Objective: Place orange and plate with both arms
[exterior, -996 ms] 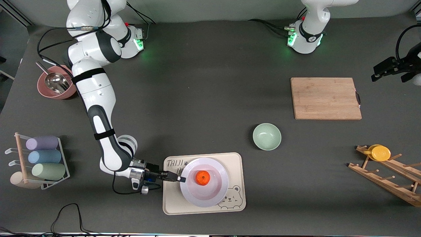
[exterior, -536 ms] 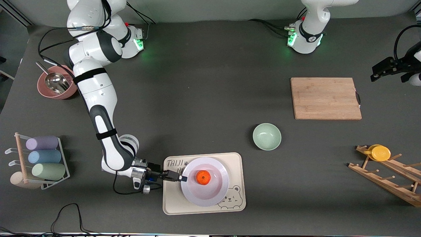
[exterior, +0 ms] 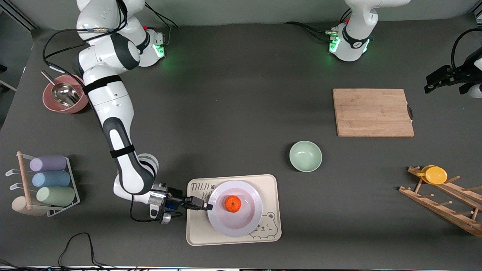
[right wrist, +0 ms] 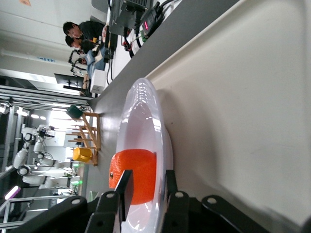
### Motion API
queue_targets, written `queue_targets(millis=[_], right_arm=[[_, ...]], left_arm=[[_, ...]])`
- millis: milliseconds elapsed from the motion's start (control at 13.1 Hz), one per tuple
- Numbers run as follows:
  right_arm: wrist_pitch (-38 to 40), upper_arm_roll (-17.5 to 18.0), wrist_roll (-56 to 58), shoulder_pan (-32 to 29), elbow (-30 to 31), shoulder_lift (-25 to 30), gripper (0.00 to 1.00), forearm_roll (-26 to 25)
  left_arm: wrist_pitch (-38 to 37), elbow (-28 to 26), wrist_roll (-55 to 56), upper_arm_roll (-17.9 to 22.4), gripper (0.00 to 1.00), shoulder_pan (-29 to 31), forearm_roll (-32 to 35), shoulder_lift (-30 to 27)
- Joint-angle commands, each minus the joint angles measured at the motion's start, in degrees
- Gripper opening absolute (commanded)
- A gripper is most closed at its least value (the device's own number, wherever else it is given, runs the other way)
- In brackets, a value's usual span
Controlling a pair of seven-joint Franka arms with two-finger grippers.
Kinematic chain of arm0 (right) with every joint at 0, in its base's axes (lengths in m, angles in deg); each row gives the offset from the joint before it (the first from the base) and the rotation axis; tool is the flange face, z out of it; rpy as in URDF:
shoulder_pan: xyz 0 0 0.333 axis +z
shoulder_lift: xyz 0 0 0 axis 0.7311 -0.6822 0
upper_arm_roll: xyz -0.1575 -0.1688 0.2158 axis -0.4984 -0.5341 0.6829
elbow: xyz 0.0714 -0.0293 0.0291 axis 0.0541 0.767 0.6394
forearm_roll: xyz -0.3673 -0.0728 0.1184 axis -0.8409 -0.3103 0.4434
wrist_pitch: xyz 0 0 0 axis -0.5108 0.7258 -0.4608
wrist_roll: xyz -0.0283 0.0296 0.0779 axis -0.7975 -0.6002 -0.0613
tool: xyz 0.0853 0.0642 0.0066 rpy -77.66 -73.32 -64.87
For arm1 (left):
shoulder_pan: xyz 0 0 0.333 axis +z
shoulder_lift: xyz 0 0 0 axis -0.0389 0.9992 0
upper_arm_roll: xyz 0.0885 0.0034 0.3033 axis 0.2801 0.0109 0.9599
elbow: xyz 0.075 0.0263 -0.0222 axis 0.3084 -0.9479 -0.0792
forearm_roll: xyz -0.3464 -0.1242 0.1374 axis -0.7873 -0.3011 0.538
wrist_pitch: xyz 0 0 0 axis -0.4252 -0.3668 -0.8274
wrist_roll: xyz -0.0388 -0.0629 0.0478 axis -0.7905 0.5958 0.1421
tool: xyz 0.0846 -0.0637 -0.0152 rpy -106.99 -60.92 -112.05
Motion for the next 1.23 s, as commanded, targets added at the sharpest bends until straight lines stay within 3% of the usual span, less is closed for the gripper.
queue_targets(millis=[0, 153, 460, 766, 919, 1149], right_arm=[[-0.52, -2.33, -2.21, 0.5, 1.21, 1.47, 0.34, -2.45], [-0.52, -3.56, -2.9, 0.5, 2.17, 2.35, 0.33, -5.33], [-0.25, -4.62, -14.4, -0.02, 4.98, 7.69, 0.34, -17.02], [2.02, -5.41, -19.87, -1.51, 15.33, 18.22, 0.39, -26.51], [5.79, -6.55, -20.57, -2.83, 19.56, 24.12, 0.42, -34.15], [16.33, -8.84, -28.98, -2.84, 20.81, 32.12, 0.53, -46.27]], left_arm=[[-1.01, 0.87, 0.69, -0.35, 1.0, 0.24, 0.6, 0.33], [-1.01, 0.87, 0.69, -0.35, 1.0, 0.24, 0.6, 0.33], [-1.01, 0.87, 0.69, -0.35, 1.0, 0.24, 0.6, 0.33], [-0.92, 0.87, 0.78, -0.35, 1.0, 0.24, 0.6, 0.33], [-0.92, 0.87, 0.78, -0.35, 1.0, 0.24, 0.6, 0.33], [-1.1, 0.87, 0.69, -0.35, 1.0, 0.24, 0.6, 0.33]])
